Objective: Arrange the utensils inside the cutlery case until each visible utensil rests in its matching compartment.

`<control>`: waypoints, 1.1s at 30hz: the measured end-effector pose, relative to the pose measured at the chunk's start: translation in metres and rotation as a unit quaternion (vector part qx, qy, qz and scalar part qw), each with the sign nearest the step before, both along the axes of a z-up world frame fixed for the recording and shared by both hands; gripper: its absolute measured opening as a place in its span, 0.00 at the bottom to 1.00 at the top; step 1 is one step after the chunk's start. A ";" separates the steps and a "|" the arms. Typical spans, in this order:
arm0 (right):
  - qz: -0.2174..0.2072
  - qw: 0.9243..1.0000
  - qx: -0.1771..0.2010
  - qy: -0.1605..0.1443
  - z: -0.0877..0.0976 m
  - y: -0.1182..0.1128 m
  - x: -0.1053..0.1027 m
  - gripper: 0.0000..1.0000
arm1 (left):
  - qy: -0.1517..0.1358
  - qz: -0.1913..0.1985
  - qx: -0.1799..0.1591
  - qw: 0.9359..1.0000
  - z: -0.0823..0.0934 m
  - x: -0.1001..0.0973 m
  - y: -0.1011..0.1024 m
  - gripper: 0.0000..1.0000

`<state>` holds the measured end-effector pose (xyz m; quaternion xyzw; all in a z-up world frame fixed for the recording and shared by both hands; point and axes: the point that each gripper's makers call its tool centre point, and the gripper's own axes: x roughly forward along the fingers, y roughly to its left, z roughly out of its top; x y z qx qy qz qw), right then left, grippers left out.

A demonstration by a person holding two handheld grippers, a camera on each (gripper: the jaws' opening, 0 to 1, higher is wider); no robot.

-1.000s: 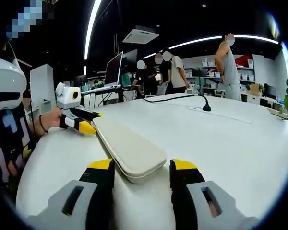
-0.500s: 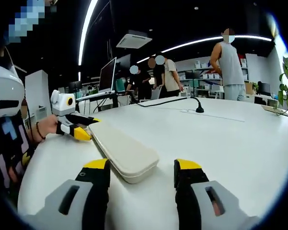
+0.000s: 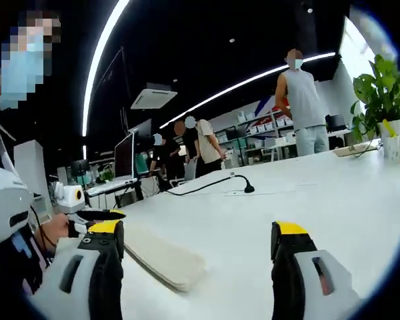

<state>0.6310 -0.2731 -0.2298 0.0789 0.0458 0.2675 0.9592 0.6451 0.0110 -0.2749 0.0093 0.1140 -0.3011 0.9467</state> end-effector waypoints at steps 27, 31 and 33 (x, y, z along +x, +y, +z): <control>-0.232 0.969 -0.038 -0.069 0.084 -0.113 -0.058 0.99 | -0.145 0.091 -0.030 0.985 0.154 -0.026 0.051 1.00; -0.256 0.964 -0.039 -0.064 0.082 -0.127 -0.072 0.99 | -0.138 0.109 -0.021 0.984 0.150 -0.034 0.061 1.00; -0.265 0.961 -0.037 -0.065 0.081 -0.132 -0.079 0.99 | -0.137 0.118 -0.015 0.983 0.148 -0.037 0.067 1.00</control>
